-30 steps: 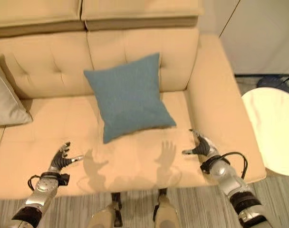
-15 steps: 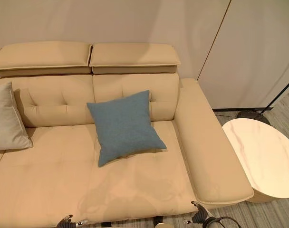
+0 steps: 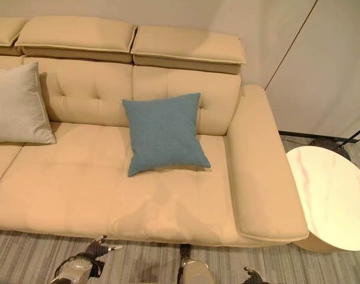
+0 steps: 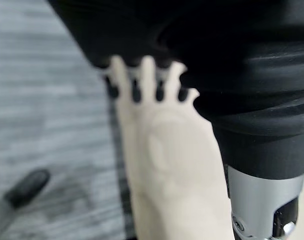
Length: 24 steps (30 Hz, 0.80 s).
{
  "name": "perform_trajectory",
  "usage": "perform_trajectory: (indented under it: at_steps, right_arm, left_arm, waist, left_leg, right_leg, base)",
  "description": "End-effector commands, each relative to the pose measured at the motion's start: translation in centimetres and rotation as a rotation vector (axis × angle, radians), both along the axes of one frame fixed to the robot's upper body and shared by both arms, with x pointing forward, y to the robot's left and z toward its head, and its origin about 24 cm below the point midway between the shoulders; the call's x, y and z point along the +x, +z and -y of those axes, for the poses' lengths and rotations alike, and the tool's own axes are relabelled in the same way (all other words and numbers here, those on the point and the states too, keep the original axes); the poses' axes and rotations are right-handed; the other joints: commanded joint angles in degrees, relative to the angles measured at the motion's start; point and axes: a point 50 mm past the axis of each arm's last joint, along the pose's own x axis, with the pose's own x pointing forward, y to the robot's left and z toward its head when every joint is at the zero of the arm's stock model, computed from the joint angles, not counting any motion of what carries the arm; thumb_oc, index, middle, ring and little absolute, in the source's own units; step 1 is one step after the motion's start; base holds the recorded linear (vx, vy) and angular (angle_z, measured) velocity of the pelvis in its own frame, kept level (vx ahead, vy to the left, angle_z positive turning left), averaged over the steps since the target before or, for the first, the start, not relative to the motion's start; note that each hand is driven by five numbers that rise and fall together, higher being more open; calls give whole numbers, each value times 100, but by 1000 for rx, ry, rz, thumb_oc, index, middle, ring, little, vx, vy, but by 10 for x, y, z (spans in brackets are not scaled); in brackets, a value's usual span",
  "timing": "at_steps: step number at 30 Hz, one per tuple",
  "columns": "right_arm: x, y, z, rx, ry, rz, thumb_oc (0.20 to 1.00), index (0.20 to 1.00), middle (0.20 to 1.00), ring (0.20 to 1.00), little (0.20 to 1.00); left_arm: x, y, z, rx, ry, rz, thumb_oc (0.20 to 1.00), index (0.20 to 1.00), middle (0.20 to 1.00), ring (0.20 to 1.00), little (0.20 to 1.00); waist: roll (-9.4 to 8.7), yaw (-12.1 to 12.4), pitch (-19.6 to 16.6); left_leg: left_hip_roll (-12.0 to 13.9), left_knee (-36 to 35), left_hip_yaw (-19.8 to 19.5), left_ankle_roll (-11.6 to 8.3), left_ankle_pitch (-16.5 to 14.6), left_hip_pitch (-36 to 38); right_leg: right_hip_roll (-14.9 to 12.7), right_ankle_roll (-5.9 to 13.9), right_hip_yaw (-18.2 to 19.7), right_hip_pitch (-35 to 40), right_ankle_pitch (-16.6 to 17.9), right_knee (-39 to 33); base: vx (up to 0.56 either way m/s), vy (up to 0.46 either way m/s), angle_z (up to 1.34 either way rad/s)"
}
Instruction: Pick up all the scattered cushions and arrange them neatly on the sofa.
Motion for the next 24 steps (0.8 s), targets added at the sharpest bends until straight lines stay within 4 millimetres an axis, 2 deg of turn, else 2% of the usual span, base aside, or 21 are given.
perform_trajectory:
  at_steps: [1,2,3,4,6,7,8,10,11,16,24]
  right_arm:
    - [35,2,-19,40,106,60,1000,1000,1000,1000,1000]
    - [35,2,-19,40,106,60,1000,1000,1000,1000,1000]
    - [40,1,-27,58,129,64,1000,1000,1000,1000,1000]
    - [40,1,-28,59,126,63,1000,1000,1000,1000,1000]
    - [39,-1,-32,66,127,52,1000,1000,1000,1000,1000]
    - [38,-2,-34,72,122,47,1000,1000,1000,1000,1000]
    - [38,-2,-34,72,122,47,1000,1000,1000,1000,1000]
    - [35,-2,-33,75,117,44,1000,1000,1000,1000,1000]
    - [37,-2,-36,88,115,55,1000,1000,1000,1000,1000]
    - [30,-4,-40,98,130,36,1000,1000,1000,1000,1000]
    - [20,-7,-37,94,114,5,1000,1000,1000,1000,1000]
  left_arm:
    - [-7,8,-34,97,-14,6,1000,1000,1000,1000,1000]
    - [-7,8,-34,97,-14,6,1000,1000,1000,1000,1000]
    - [-6,11,-41,124,-14,8,1000,1000,1000,1000,1000]
    - [-4,12,-43,131,-10,11,1000,1000,1000,1000,1000]
    - [-1,15,-48,147,-10,11,1000,1000,1000,1000,1000]
    - [-2,15,-51,157,-16,2,1000,1000,1000,1000,1000]
    - [-2,15,-51,158,-15,2,1000,1000,1000,1000,1000]
    - [-5,15,-55,177,-27,-14,1000,1000,1000,1000,1000]
    - [-10,14,-58,182,-13,-28,1000,1000,1000,1000,1000]
    - [-23,10,-61,176,25,-61,1000,1000,1000,1000,1000]
    - [-25,6,-53,150,23,-66,1000,1000,1000,1000,1000]
  waist:
    - [-317,128,111]
    - [-319,132,111]
    - [-358,86,206]
    - [-335,70,261]
    - [-273,143,311]
    - [-221,219,297]
    - [-225,219,279]
    - [-225,248,178]
    - [-279,300,76]
    - [-346,335,-221]
    - [-352,288,-315]
  left_leg:
    - [-141,253,-310,9,-238,-170]
    - [-143,248,-306,10,-235,-167]
    - [-146,143,-432,91,-135,-212]
    - [-135,122,-505,134,-95,-261]
    - [-118,132,-597,220,-5,-414]
    - [-90,93,-700,256,85,-516]
    - [-93,92,-696,255,98,-539]
    - [-122,63,-833,266,149,-586]
    - [-128,66,-808,254,150,-608]
    - [-71,-61,-579,164,235,-532]
    - [-8,-284,-590,86,363,-362]
  right_leg:
    - [203,907,343,120,-506,228]
    - [202,907,347,118,-506,230]
    - [104,1179,746,-100,-259,457]
    - [159,1222,1068,-163,-370,561]
    - [198,1119,1435,-62,-710,863]
    - [153,972,1556,181,-883,1146]
    - [150,970,1560,159,-870,1139]
    - [185,1023,1930,461,-937,1278]
    - [130,959,1891,542,-990,1033]
    - [148,988,1753,909,-1035,235]
    - [233,916,1637,1090,-1048,-33]
  base:
    - [-111,133,-70]
    - [-171,116,-93]
    - [-192,104,-56]
    - [-270,157,5]
    - [-256,111,27]
    - [-195,32,-14]
    - [-137,3,-6]
    - [-46,-31,38]
    - [12,-70,35]
    - [41,-53,-13]
    - [9,-10,-5]
